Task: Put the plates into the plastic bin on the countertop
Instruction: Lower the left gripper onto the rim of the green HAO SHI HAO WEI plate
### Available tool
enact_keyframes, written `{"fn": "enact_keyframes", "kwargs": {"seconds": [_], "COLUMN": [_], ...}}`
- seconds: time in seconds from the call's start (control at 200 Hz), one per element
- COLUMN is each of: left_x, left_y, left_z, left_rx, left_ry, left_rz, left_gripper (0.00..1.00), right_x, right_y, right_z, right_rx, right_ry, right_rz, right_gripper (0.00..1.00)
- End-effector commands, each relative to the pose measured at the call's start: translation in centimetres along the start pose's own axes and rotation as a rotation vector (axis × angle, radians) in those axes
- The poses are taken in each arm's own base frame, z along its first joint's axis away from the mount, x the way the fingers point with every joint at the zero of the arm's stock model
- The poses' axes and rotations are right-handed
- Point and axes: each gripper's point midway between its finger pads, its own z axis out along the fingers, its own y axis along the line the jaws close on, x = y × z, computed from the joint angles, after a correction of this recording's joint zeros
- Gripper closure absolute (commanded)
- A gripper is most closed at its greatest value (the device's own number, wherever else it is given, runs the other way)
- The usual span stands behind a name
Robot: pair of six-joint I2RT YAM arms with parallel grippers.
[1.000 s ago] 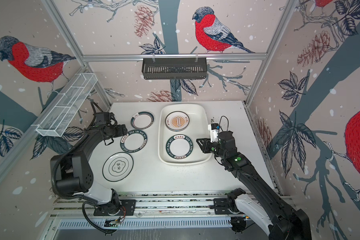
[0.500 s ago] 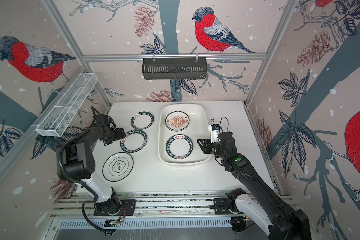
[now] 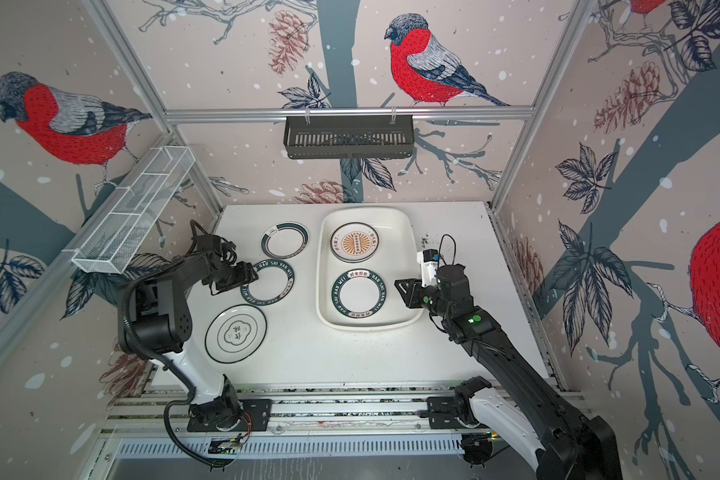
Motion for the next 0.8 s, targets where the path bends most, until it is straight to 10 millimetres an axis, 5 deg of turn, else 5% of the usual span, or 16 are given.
{"fn": "enact_keyframes", "kwargs": {"seconds": [0.0, 0.796], "left_x": [-0.2, 0.3], "left_y": [-0.4, -3.9], "left_z": [0.3, 0.6], "left_rx": [0.028, 0.254], "left_ry": [-0.005, 0.067], "left_rz": [0.023, 0.058], "left_gripper": [0.33, 0.44], "right_x": [-0.8, -0.6], "right_y": [0.3, -0.5], "right_z": [-0.1, 0.4], "right_rx": [-0.009, 0.01], "right_ry": [-0.035, -0.034], "right_rz": [-0.016, 0.005], "right_gripper": [0.73, 0.75]}}
